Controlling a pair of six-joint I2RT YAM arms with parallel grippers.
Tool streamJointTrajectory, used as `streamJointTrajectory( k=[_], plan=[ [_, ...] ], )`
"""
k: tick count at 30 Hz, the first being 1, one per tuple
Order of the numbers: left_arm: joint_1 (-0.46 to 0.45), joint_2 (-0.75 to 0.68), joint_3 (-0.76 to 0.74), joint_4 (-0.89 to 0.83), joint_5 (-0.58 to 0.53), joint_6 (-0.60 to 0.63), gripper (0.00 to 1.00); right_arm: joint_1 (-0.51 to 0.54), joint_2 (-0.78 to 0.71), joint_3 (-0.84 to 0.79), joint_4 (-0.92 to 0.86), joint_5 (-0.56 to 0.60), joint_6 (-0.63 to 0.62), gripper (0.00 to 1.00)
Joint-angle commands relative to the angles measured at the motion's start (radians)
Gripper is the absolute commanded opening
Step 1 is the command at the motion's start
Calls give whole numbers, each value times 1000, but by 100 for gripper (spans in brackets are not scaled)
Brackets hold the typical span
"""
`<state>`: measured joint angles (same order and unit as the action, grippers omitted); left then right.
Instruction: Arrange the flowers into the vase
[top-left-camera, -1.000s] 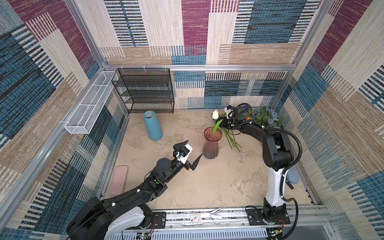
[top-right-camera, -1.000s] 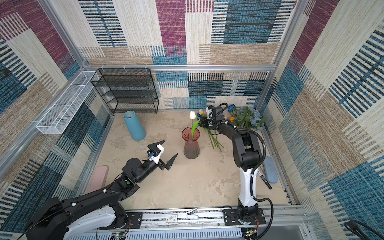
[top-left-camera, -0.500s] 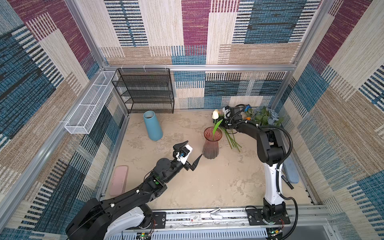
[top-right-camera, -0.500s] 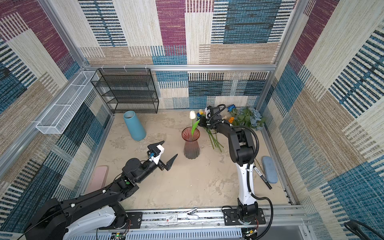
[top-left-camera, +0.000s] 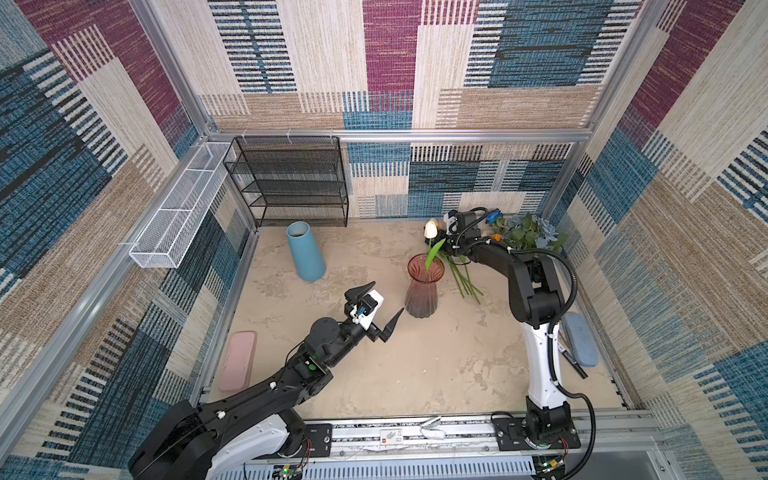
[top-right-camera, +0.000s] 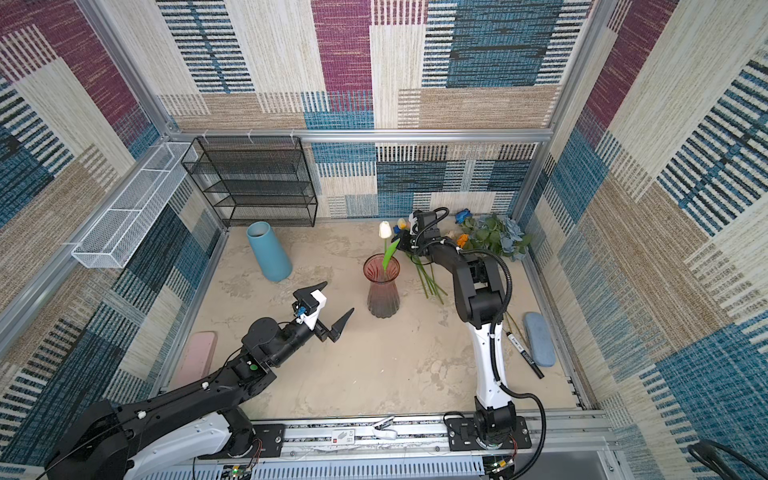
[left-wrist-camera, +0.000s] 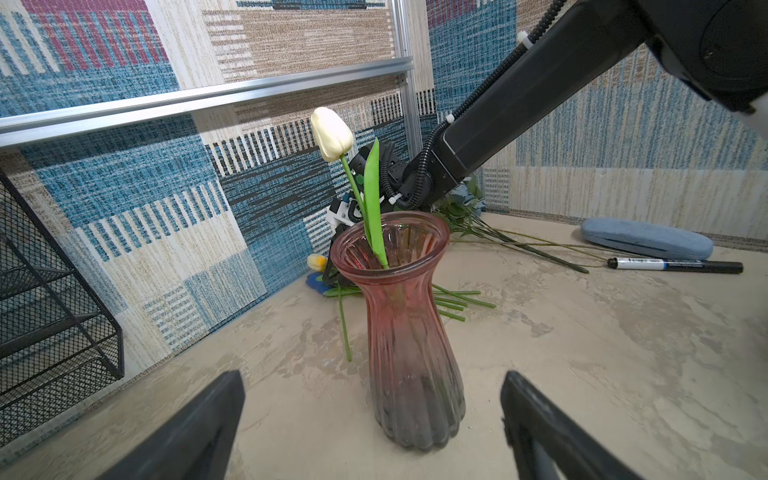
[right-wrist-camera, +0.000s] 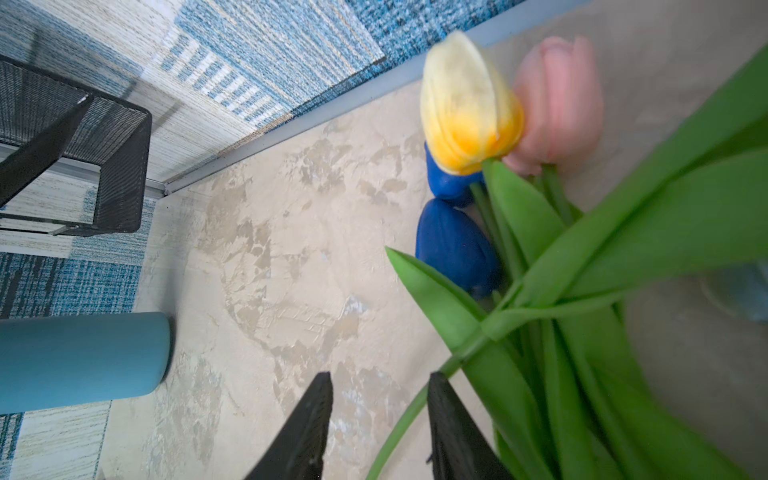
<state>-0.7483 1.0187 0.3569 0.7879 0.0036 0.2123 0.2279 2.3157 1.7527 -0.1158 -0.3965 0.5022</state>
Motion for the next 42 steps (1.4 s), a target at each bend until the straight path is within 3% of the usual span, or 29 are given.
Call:
streamJointTrajectory(
  k=[1, 5, 16, 26, 31, 34, 42],
  plan=[
    [0, -5, -5, 22, -6, 11, 99, 1, 24, 34, -8, 17, 18, 40],
    [1, -15, -10, 18, -5, 7, 99, 3, 46, 45, -10, 23, 24, 38],
    [1, -22, -20, 14, -11, 5, 99, 8, 61, 30, 20, 34, 36, 15],
    [1, -22, -21, 20, -14, -1, 99, 9, -34, -46, 68, 45, 45, 2],
    [0, -29, -26, 21, -17, -1, 99, 8, -95, -80, 77, 51, 26, 3],
    [1, -44, -26, 4, -20, -2, 99, 2, -131, -72, 25, 62, -10, 12],
    [1, -43, -29, -3, -27, 2, 99, -124, -306, -326, 197, -48, 99, 37]
  ],
)
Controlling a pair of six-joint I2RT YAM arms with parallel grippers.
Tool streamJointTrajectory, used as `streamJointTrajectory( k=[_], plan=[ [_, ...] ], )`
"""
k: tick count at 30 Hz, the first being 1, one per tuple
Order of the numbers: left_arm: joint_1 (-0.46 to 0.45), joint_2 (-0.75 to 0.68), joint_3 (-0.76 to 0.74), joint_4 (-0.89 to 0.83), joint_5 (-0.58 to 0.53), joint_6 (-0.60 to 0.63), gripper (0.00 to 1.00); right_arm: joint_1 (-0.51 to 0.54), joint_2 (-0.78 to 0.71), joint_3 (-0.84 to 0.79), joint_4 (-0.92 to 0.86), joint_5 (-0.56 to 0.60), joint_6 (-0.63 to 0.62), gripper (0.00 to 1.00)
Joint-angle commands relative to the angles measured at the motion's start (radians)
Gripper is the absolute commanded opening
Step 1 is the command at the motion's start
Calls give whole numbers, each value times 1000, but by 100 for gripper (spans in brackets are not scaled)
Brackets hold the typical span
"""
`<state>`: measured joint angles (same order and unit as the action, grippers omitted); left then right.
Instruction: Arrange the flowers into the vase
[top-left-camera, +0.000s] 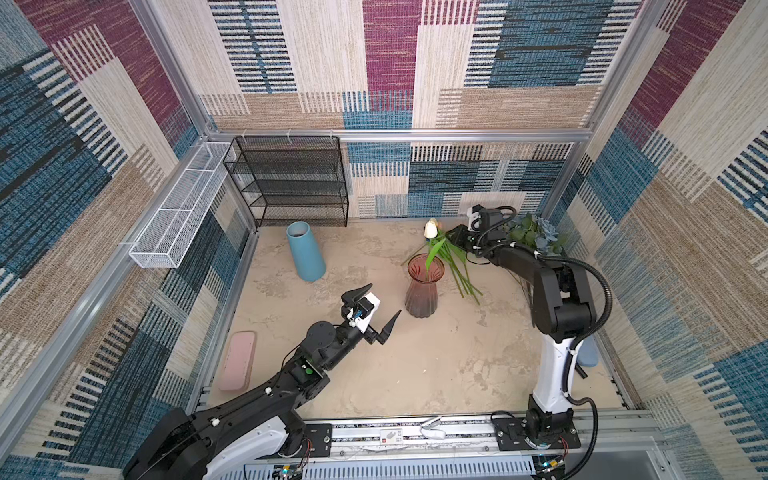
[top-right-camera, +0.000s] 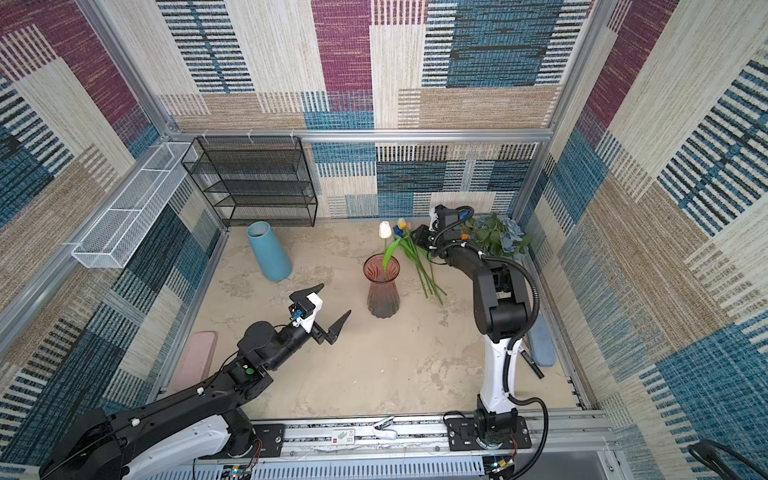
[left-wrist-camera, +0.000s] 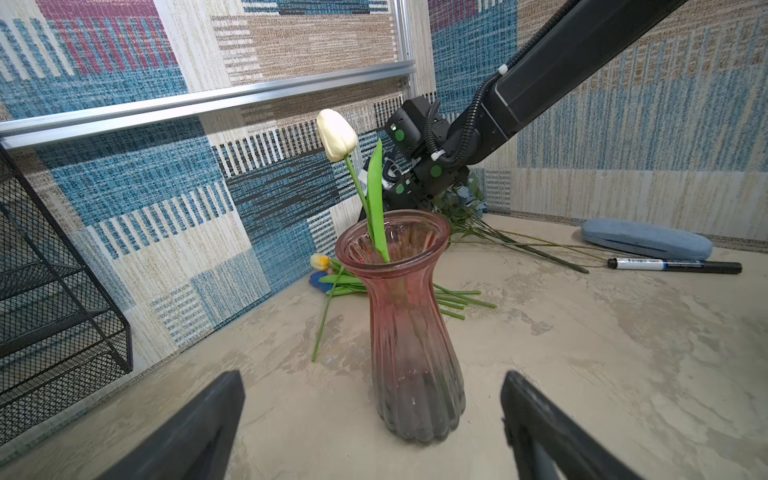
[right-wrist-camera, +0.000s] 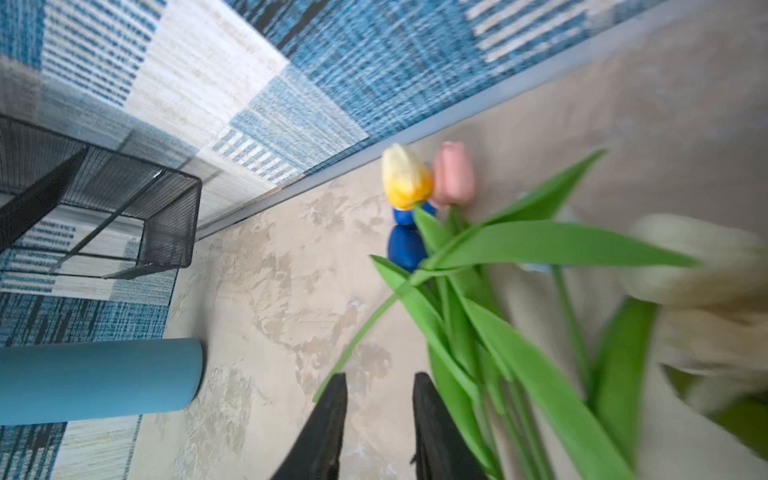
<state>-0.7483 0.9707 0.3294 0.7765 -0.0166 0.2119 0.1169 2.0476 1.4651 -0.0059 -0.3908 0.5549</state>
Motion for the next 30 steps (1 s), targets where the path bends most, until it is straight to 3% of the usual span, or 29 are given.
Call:
streamJointTrajectory(
  k=[1, 5, 11, 30],
  plan=[
    [1, 14, -2, 16, -5, 3, 99, -26, -54, -73, 130, -69, 80, 40],
    [1, 38, -1, 43, -1, 0, 99, -60, -73, -154, 234, -113, 171, 44],
    [1, 40, -1, 37, -3, 4, 99, -59, -13, -125, 279, -178, 229, 48],
    [0, 36, 5, 30, -13, 20, 99, -28, 218, 100, 238, -163, 287, 50]
  ],
)
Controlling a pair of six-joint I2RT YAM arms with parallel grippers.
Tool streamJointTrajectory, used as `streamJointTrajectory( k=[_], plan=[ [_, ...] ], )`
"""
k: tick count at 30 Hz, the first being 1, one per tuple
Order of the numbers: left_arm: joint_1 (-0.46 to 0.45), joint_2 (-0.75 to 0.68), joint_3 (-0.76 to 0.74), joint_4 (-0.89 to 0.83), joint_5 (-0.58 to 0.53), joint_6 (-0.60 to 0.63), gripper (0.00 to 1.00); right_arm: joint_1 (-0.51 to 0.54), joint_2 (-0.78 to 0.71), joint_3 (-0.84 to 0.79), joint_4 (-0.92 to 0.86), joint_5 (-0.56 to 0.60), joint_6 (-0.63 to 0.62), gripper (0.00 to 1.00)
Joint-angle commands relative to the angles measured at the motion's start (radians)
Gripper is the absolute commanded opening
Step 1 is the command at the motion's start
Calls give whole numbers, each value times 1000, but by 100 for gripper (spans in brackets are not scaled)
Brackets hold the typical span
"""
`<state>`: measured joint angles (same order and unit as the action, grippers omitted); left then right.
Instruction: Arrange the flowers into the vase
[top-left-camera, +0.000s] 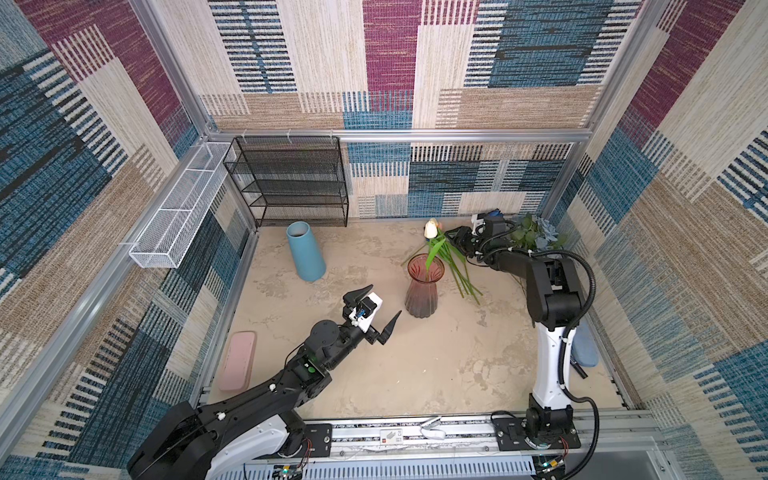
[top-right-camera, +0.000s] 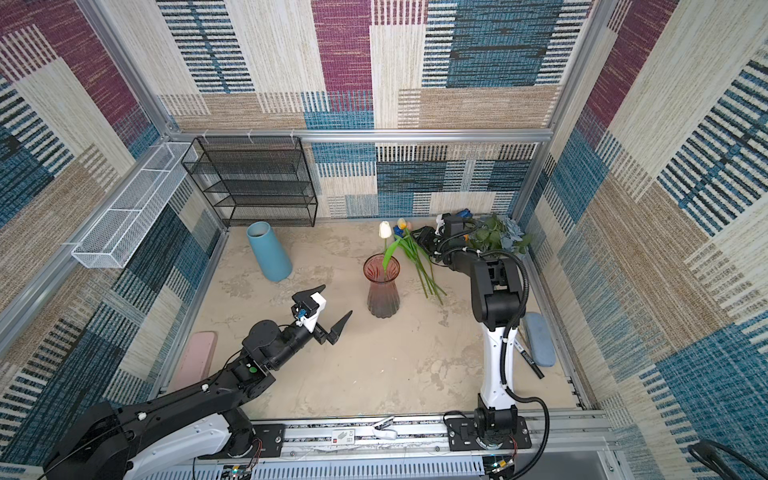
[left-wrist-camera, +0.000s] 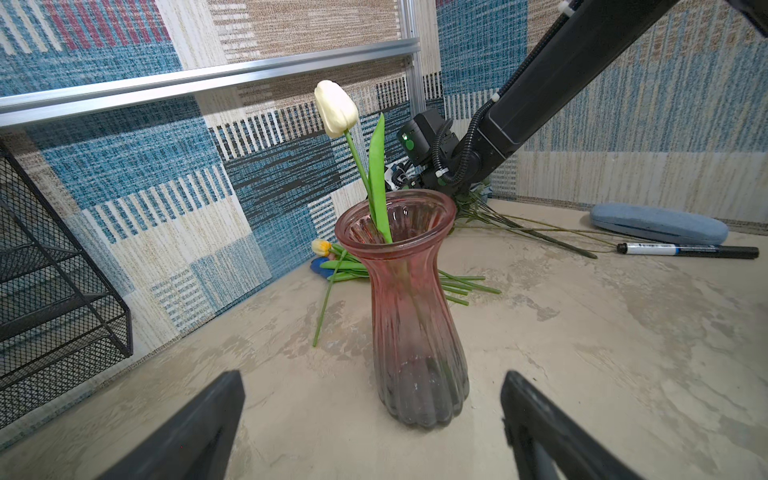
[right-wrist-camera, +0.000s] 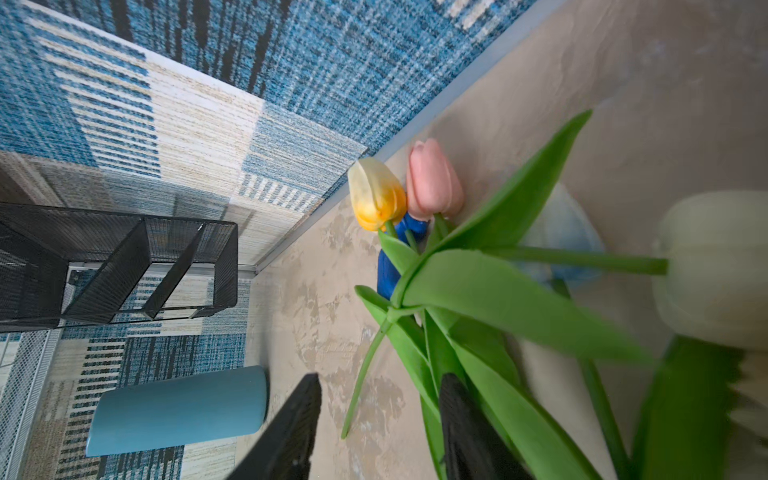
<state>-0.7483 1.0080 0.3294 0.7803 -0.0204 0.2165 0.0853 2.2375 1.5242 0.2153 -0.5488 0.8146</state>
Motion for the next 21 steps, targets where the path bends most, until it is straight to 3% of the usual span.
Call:
streamJointTrajectory(
  k=[1, 7, 13, 21],
  plan=[
    [1, -1, 6, 25, -10, 16, 99, 5, 37, 48, 25, -5, 36, 50],
    [1, -15, 6, 15, -15, 21, 99, 14, 98, 124, 34, 26, 67, 47],
    [1, -37, -6, 0, -29, 26, 99, 18, 107, 136, 43, 57, 74, 21],
    [1, -45, -19, 7, -41, 23, 99, 19, 66, 92, 58, 84, 55, 8]
  ],
)
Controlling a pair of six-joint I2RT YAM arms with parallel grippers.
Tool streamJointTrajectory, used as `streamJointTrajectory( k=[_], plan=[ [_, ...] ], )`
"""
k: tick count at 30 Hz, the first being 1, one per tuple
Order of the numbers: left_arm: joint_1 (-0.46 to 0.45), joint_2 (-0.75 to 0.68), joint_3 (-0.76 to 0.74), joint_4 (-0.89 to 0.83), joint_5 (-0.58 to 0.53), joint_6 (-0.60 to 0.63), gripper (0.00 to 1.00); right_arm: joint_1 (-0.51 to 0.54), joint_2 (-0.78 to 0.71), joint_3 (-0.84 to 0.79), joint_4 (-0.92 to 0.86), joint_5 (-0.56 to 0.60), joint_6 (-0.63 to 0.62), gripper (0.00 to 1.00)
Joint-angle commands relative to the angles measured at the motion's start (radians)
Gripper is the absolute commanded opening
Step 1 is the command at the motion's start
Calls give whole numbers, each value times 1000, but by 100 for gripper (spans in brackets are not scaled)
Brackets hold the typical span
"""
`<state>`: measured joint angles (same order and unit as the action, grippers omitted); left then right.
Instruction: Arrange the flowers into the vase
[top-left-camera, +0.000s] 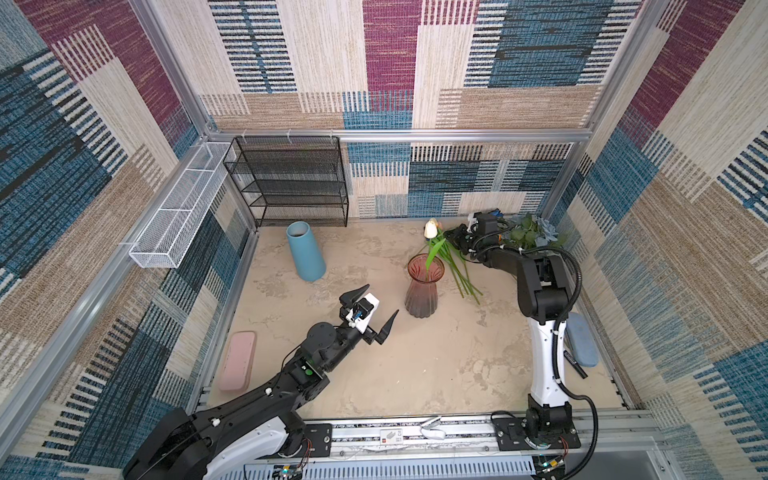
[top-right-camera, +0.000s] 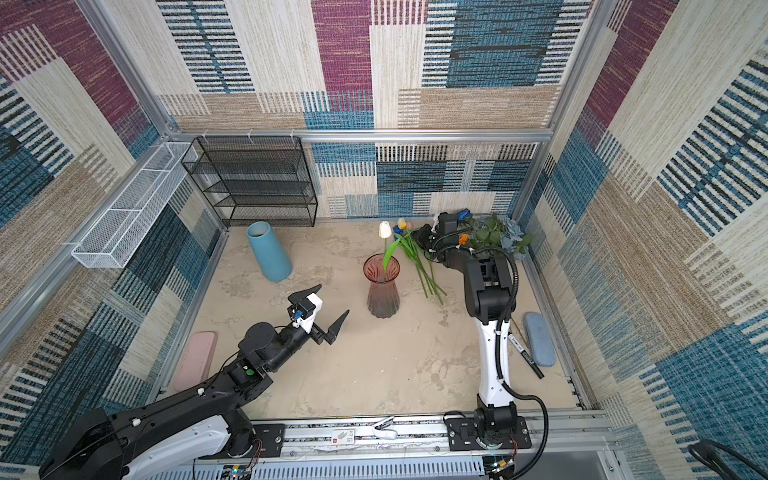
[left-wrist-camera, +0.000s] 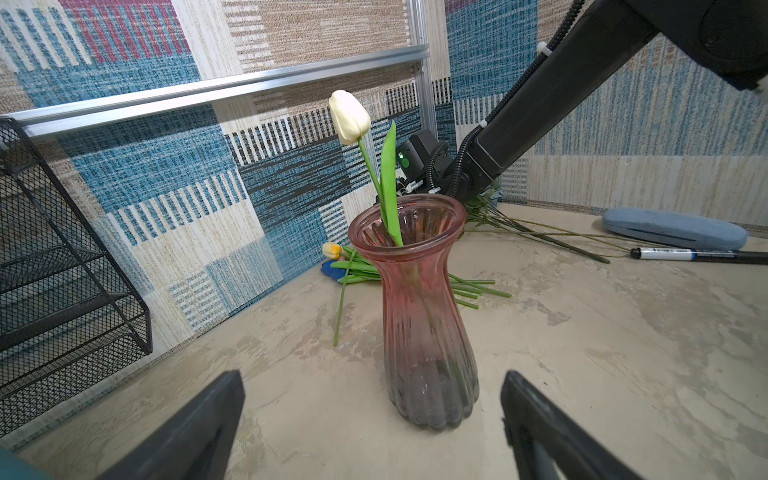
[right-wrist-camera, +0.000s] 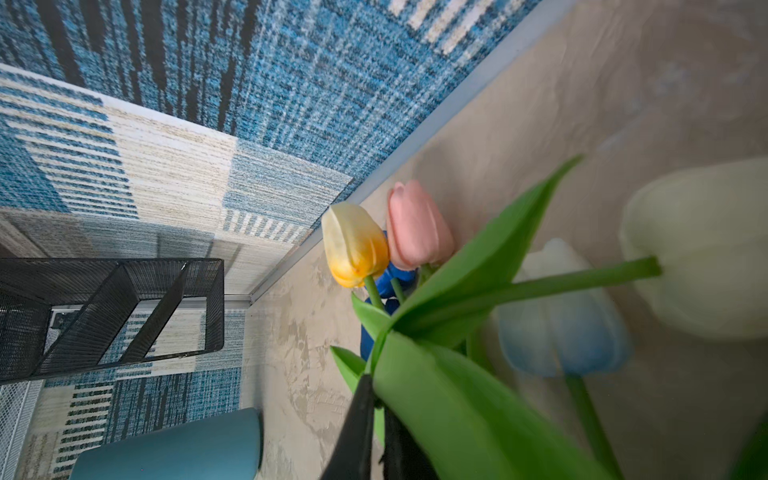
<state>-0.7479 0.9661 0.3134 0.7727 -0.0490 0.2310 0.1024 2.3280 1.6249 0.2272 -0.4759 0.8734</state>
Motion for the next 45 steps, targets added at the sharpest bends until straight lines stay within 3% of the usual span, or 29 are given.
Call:
streamJointTrajectory(
  k=[1, 12, 25, 36, 41, 45],
  plan=[
    [1, -5, -5, 14, -14, 9, 99, 2, -34, -15, 48, 8, -8, 7],
    [0, -13, -5, 19, -11, 9, 99, 25, -309, -159, 8, 92, -229, 5],
    [1, -30, 9, 7, -1, 9, 99, 70, -721, -172, -249, 186, -664, 5],
    [1, -38, 20, -10, 13, 7, 99, 114, -1095, -205, -409, 203, -738, 5],
    [1, -46, 4, -1, 3, 7, 99, 118, -1173, -191, -473, 151, -755, 4],
    [0, -40, 5, 6, 3, 2, 99, 127, -1184, -174, -501, 45, -743, 4]
  ],
)
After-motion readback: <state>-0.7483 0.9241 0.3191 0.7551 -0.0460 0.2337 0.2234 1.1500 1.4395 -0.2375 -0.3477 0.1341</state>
